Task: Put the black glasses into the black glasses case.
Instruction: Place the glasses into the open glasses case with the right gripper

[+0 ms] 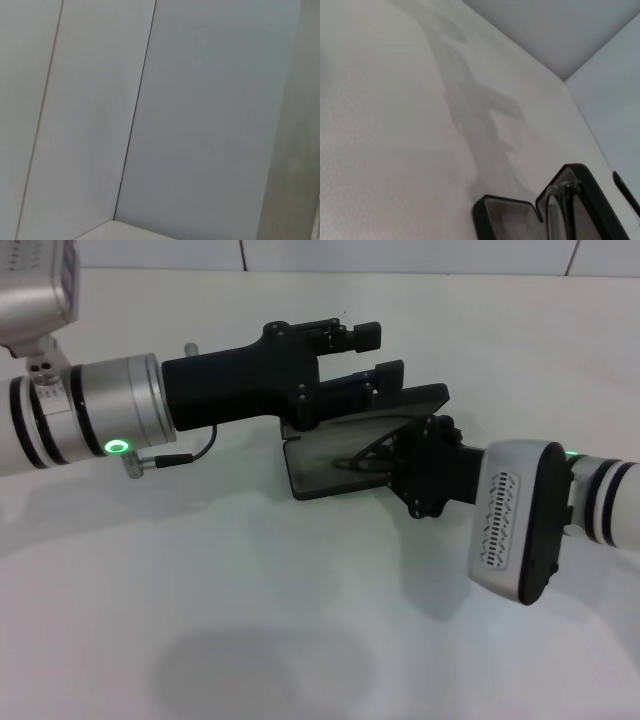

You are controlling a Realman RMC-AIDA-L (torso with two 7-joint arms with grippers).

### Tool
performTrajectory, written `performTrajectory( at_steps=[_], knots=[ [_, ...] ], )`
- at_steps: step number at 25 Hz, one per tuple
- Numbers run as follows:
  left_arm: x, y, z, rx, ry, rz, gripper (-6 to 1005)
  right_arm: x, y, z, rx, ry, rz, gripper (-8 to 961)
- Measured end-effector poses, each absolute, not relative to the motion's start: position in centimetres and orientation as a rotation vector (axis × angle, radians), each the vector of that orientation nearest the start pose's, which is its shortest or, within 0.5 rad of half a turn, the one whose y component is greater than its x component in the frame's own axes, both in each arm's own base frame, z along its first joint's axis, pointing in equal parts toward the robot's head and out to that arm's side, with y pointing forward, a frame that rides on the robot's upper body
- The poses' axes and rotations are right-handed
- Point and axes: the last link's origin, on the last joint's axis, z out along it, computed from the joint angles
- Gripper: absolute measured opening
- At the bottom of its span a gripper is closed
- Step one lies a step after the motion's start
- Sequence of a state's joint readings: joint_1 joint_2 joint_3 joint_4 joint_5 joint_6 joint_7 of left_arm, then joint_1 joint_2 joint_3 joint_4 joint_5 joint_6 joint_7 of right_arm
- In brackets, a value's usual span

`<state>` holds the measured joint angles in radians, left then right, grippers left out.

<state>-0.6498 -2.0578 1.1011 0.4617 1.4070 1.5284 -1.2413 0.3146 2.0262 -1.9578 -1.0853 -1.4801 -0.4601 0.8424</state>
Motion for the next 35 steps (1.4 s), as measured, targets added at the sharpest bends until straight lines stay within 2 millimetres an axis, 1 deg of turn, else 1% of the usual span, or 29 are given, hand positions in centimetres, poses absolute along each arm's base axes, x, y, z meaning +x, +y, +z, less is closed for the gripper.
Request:
performTrajectory(
  at_steps=[7,14,20,25,35],
  knots=[
    [-17.8,34.8,-3.3,-2.753,-0.393,-1.156,565,19.7,33.4,-10.0,-2.425,-0.564,-0.006,103],
    [-17.7,34.7,-3.3,-2.754,-0.396,-1.159,565,19.8,33.5,-10.1,-2.415,-0.553,-0.016,104],
    [-17.7,34.7,-3.3,-2.754,-0.397,-1.159,565,19.5,33.1,-10.5,-2.419,-0.557,-0.009,105],
    [-17.8,34.7,-3.3,-2.753,-0.394,-1.158,565,19.4,33.1,-10.4,-2.414,-0.541,0.000,226],
    [-18.0,34.7,-3.3,-2.748,-0.412,-1.159,564,19.3,32.4,-10.5,-2.456,-0.540,0.046,227]
  ],
)
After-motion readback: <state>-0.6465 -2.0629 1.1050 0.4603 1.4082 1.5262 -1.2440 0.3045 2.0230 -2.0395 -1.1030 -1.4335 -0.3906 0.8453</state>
